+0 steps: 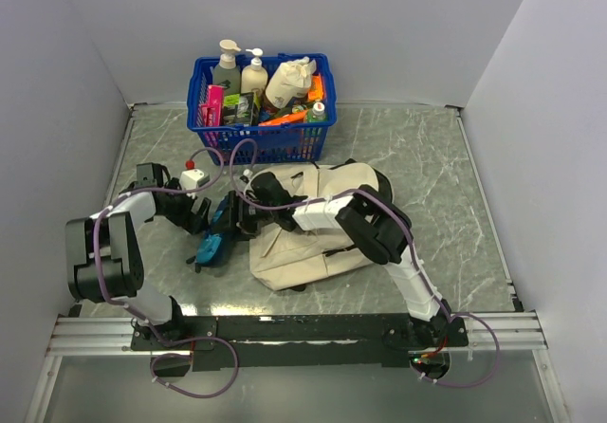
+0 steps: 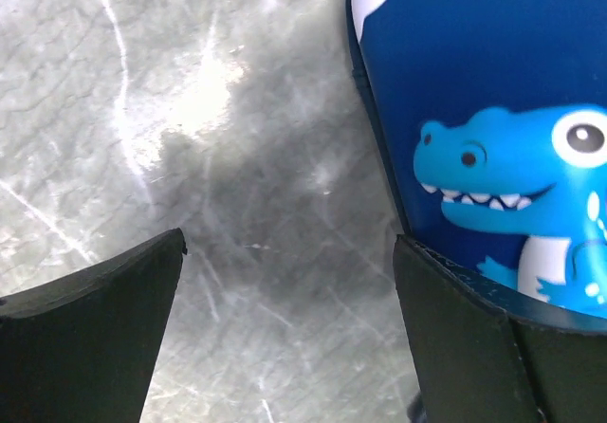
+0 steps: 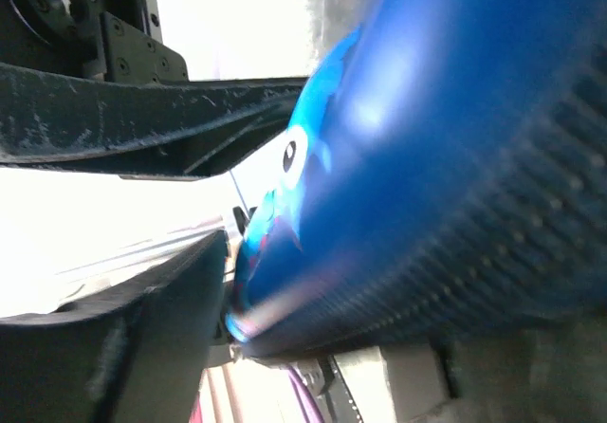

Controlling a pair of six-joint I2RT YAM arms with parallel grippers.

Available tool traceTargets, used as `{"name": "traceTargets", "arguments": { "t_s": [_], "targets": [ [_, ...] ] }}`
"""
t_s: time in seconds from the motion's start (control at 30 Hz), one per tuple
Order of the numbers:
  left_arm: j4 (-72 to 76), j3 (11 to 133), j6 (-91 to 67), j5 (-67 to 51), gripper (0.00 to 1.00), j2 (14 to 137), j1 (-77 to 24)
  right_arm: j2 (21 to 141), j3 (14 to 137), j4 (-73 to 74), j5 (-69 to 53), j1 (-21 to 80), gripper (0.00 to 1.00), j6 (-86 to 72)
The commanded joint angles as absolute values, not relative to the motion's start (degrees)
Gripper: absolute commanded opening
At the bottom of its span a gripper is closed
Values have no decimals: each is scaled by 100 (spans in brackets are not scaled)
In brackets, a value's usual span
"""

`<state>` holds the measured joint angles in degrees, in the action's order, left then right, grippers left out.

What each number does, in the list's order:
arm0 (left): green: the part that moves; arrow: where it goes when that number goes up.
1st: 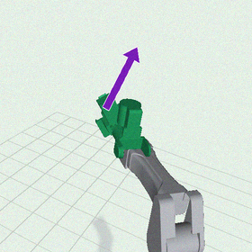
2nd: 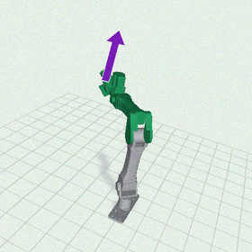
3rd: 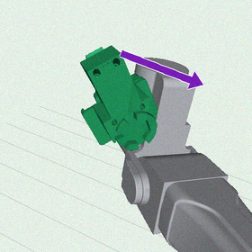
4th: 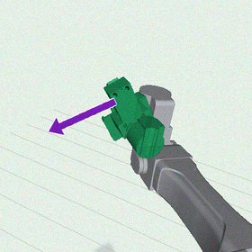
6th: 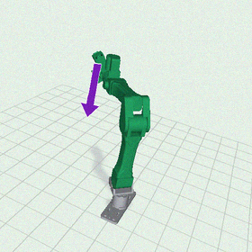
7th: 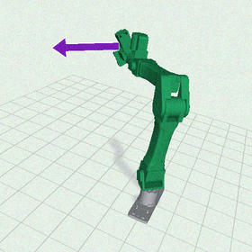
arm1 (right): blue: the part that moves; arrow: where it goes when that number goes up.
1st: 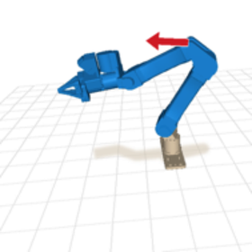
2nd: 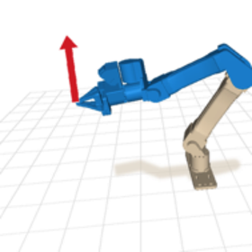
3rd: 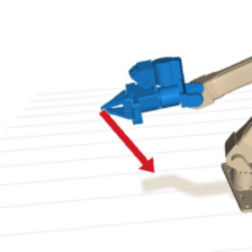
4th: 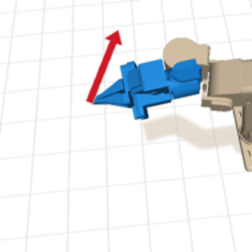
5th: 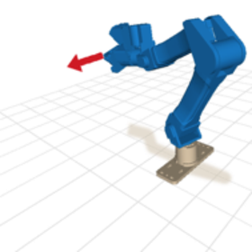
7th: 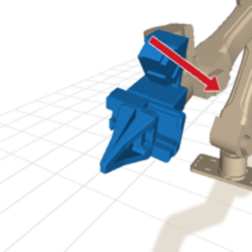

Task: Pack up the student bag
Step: Pick up the stationery from the center of the board.

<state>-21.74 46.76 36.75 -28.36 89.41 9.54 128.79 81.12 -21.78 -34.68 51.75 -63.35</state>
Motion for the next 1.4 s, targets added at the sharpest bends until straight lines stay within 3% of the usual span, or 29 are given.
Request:
{"name": "traceTargets", "arguments": {
  "t_s": [0.0, 0.07, 0.2, 0.43, 0.67, 0.87, 1.03, 1.2, 1.37],
  "targets": [
    [-2434, 4737, 3603, -3357, 96, 8552, 879, 12156, 7981, -2075, -3086, 5124, 62, -6047],
    [-2566, 4746, 3621, -3419, 96, 8456, 888, 12094, 8015, -1812, -2893, 5106, 55, -5959],
    [-2733, 4773, 3621, -3595, 96, 8376, 888, 12111, 8270, -1399, -2743, 5115, 50, -5749],
    [-3146, 5272, 3464, -3638, 96, 7964, 905, 11655, 8209, -1204, -2689, 4966, 29, -5327],
    [-4525, 6801, 3226, -4595, 96, 7594, 774, 9778, 8429, 86, -2462, 4562, 23, -3896],
    [-4116, 7444, 2138, -4414, 96, 7427, -674, 7360, 7278, 1156, -1883, 3596, 22, -3412],
    [-3289, 7769, 1469, -3491, 96, 7812, -2792, 5323, 6891, 2502, -670, 2849, 18, -2910],
    [-2734, 8768, 924, -2928, 96, 9112, -3900, 4475, 6567, 3488, 261, 2215, 17, -2751],
    [-2769, 9702, 624, -2856, 96, 10079, -4271, 4140, 6075, 3630, 755, 1926, 15, -2760]
  ]
}}
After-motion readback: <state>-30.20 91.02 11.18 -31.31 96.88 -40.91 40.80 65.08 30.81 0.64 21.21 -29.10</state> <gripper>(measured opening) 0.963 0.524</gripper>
